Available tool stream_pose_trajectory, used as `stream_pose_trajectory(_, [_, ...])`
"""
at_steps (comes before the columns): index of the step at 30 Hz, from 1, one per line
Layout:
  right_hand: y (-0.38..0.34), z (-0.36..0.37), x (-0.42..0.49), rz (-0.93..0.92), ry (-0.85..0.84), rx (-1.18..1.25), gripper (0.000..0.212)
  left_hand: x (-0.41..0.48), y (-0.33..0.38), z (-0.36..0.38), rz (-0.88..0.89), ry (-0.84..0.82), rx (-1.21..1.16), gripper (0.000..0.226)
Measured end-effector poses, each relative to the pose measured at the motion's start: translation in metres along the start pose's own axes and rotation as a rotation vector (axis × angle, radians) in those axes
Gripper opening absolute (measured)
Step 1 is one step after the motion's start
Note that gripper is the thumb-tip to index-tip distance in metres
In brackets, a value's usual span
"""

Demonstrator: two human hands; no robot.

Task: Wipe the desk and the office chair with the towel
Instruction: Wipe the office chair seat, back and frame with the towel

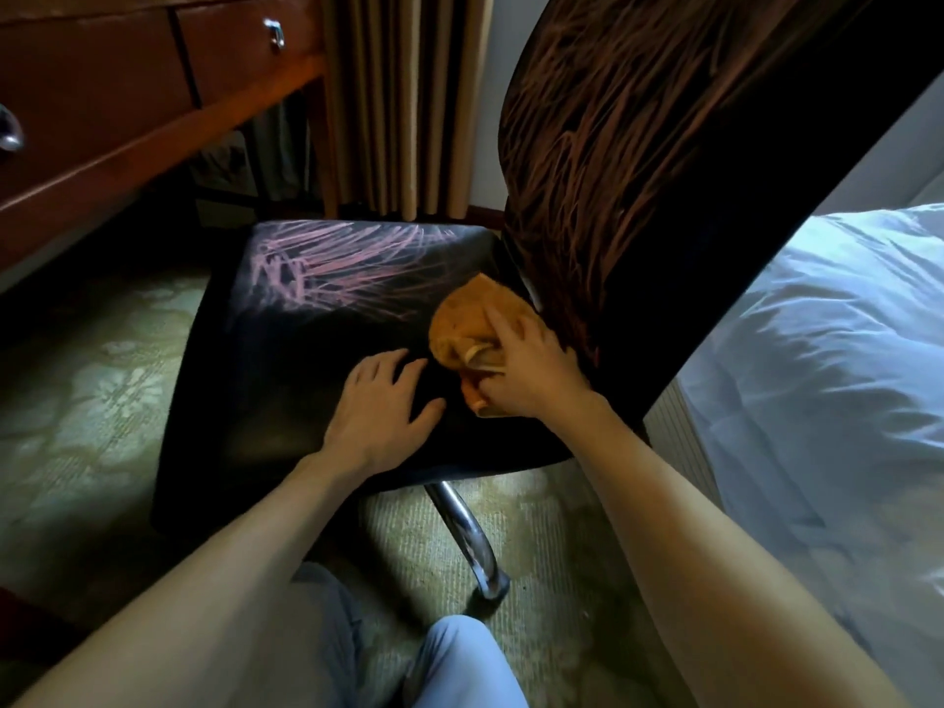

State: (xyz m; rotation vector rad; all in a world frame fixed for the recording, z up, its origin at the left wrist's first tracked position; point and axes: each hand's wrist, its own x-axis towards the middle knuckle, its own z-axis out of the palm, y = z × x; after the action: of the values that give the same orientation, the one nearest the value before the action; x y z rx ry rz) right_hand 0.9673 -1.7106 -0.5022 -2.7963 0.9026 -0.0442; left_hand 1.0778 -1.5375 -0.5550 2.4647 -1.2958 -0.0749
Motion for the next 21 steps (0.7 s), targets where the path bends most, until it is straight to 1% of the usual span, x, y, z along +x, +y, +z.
stream_pose_trajectory(1, [0.006, 0.010, 0.003, 0.030, -0.029, 0.089, 0.098, 0.000, -0.003, -0.005, 0.019, -0.012, -0.066, 0.064])
stream_pose_trajectory(2, [0.012, 0.019, 0.004, 0.052, 0.007, 0.175, 0.091, 0.000, -0.009, -0.010, 0.035, -0.017, -0.129, 0.060])
stream_pose_trajectory(3, [0.017, 0.026, 0.003, 0.058, 0.084, 0.233, 0.084, -0.001, -0.018, -0.014, 0.047, 0.000, -0.152, 0.057])
stream_pose_trajectory(5, [0.016, 0.035, -0.002, 0.066, 0.221, 0.305, 0.070, -0.005, -0.045, -0.023, 0.025, 0.070, -0.041, 0.055])
stream_pose_trajectory(7, [0.006, 0.040, -0.009, 0.052, 0.294, 0.406, 0.054, -0.013, -0.075, -0.033, -0.068, 0.111, 0.067, 0.061])
stream_pose_trajectory(8, [-0.005, 0.043, -0.015, 0.018, 0.304, 0.461, 0.048, -0.016, -0.088, -0.038, -0.106, 0.114, 0.093, 0.064])
stream_pose_trajectory(10, [-0.031, 0.050, -0.029, -0.128, 0.259, 0.518, 0.044, -0.024, -0.104, -0.038, -0.152, 0.107, 0.075, 0.067])
stream_pose_trajectory(12, [-0.053, 0.052, -0.038, -0.259, 0.162, 0.583, 0.042, -0.031, -0.109, -0.034, -0.165, 0.100, 0.028, 0.067])
stream_pose_trajectory(13, [-0.059, 0.049, -0.039, -0.283, 0.115, 0.635, 0.041, -0.033, -0.111, -0.031, -0.171, 0.103, 0.014, 0.067])
stream_pose_trajectory(14, [-0.062, 0.043, -0.037, -0.272, 0.102, 0.696, 0.044, -0.032, -0.113, -0.029, -0.182, 0.111, 0.004, 0.067])
stream_pose_trajectory(15, [-0.062, 0.036, -0.035, -0.240, 0.139, 0.752, 0.047, -0.031, -0.115, -0.029, -0.201, 0.125, -0.010, 0.070])
stream_pose_trajectory(16, [-0.059, 0.028, -0.031, -0.212, 0.220, 0.783, 0.049, -0.030, -0.115, -0.029, -0.226, 0.135, -0.033, 0.075])
stream_pose_trajectory(17, [-0.055, 0.020, -0.027, -0.197, 0.330, 0.769, 0.050, -0.030, -0.116, -0.029, -0.246, 0.145, -0.054, 0.080])
stream_pose_trajectory(19, [-0.043, 0.007, -0.015, -0.171, 0.550, 0.605, 0.045, -0.032, -0.115, -0.027, -0.237, 0.157, -0.056, 0.080])
stream_pose_trajectory(20, [-0.036, 0.001, -0.007, -0.135, 0.594, 0.488, 0.047, -0.034, -0.112, -0.025, -0.223, 0.163, -0.050, 0.077])
stream_pose_trajectory(21, [-0.029, -0.004, 0.001, -0.082, 0.565, 0.377, 0.053, -0.036, -0.109, -0.024, -0.212, 0.176, -0.046, 0.074])
